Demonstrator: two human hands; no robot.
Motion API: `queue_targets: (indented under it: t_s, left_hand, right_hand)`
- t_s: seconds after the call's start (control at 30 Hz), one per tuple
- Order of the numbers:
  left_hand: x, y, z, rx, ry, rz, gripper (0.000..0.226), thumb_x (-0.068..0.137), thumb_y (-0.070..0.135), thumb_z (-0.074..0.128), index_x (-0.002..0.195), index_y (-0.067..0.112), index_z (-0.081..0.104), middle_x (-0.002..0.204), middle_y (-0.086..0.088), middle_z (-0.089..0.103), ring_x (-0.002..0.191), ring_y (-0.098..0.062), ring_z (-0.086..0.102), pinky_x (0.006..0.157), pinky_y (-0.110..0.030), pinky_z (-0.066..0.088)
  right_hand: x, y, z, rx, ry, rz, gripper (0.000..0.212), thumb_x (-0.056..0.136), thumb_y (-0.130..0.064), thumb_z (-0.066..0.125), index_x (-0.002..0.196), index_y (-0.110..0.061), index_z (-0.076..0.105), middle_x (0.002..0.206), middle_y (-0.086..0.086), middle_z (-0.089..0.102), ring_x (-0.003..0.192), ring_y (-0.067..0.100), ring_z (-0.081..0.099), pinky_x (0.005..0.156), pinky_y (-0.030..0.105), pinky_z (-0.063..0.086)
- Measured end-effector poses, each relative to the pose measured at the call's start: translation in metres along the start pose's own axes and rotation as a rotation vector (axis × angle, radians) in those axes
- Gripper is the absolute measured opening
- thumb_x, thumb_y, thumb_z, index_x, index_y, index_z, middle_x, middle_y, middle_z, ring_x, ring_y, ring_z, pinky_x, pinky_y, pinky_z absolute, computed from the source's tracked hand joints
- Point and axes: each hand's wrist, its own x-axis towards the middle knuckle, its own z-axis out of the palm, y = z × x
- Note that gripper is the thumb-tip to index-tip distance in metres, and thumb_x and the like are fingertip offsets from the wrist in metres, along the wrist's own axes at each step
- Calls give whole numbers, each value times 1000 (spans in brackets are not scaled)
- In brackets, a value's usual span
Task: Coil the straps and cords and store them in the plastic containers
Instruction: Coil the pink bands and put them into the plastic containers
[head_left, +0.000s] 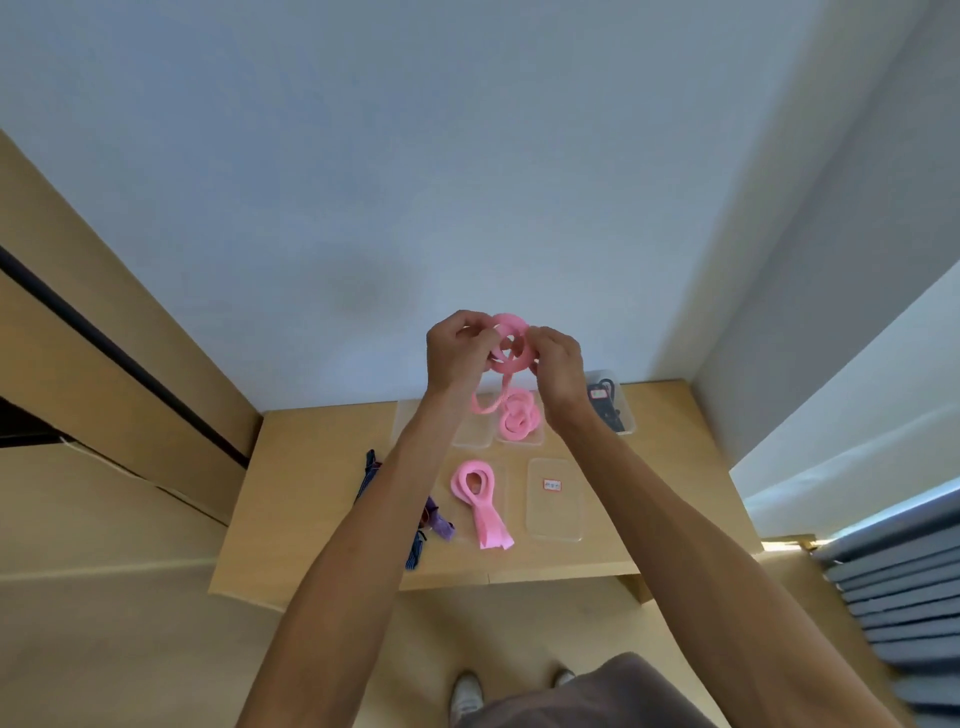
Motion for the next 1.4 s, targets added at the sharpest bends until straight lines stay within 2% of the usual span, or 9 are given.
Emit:
queue_targets:
  t_s: [0.2, 0.47, 0.63, 0.8, 0.97, 1.07, 1.23, 1.33, 1.4]
  left_hand:
    - [-2, 9, 0, -397, 77, -111, 30, 67, -10, 43, 79, 11, 60, 65, -5, 57, 61, -17, 53, 62, -29, 48]
    - [20, 44, -8, -258, -270, -44, 40, 75, -5, 45, 103, 4, 72, 78, -5, 64, 72, -16, 58, 59, -26, 48]
    - [26, 40, 1, -94, -329, -26, 38, 78, -2, 48, 103, 6, 75, 81, -9, 71, 72, -17, 62, 64, -31, 54]
    - [29, 21, 5, 15, -254, -36, 29, 84, -2, 54, 97, 11, 76, 84, -9, 75, 76, -21, 71, 68, -35, 59]
    - [40, -13, -9, 146, 58, -95, 10, 84, 15, 62, 87, 16, 72, 84, -5, 72, 71, -17, 67, 66, -34, 57]
    - [37, -52, -19, 239, 196, -366, 21, 93, 30, 51, 82, 14, 58, 78, -9, 62, 67, -23, 57, 65, -33, 46]
    - [-3, -120, -21, 21, -151, -1102, 54, 98, 41, 53, 128, -3, 48, 117, -22, 60, 98, -38, 64, 103, -48, 50]
    - [-21, -138, -9, -309, -264, -1162, 53, 101, 45, 49, 121, -4, 46, 109, -26, 59, 87, -44, 64, 79, -44, 57]
    - [-20, -140, -4, -427, -199, -1075, 36, 104, 34, 48, 112, -1, 50, 86, -14, 61, 71, -29, 65, 54, -31, 55]
  right_hand:
    - [14, 26, -1, 84, 293, 164, 26, 95, -9, 42, 83, 1, 64, 77, 5, 62, 72, 19, 56, 68, 36, 46]
    - [27, 81, -21, -244, 68, 577, 11, 91, -3, 51, 83, -7, 57, 89, 10, 58, 73, 15, 52, 57, 20, 37]
    - [23, 58, -16, -133, -8, 184, 60, 82, 6, 44, 139, -10, 51, 135, 7, 60, 125, 25, 56, 106, 43, 47]
    - [31, 18, -5, 244, -261, 85, 50, 72, -2, 47, 119, -11, 64, 104, 17, 74, 99, 37, 71, 80, 38, 59]
    - [35, 18, -2, 73, -223, 27, 14, 91, -16, 59, 95, -8, 69, 85, 9, 75, 73, 22, 71, 69, 36, 58]
    - [35, 18, -2, 113, -250, 56, 13, 95, -12, 56, 96, -7, 68, 83, 8, 74, 68, 23, 69, 65, 34, 58]
    - [36, 9, 3, 277, -279, 126, 15, 94, -11, 54, 95, -9, 70, 87, 9, 71, 73, 25, 67, 64, 36, 56]
    - [38, 9, 1, 297, -271, 174, 17, 92, -10, 54, 89, -11, 71, 85, 8, 71, 70, 23, 65, 61, 33, 54]
    - [38, 14, -3, 279, -259, 207, 18, 91, -11, 54, 85, -12, 72, 83, 7, 71, 67, 22, 63, 62, 31, 51]
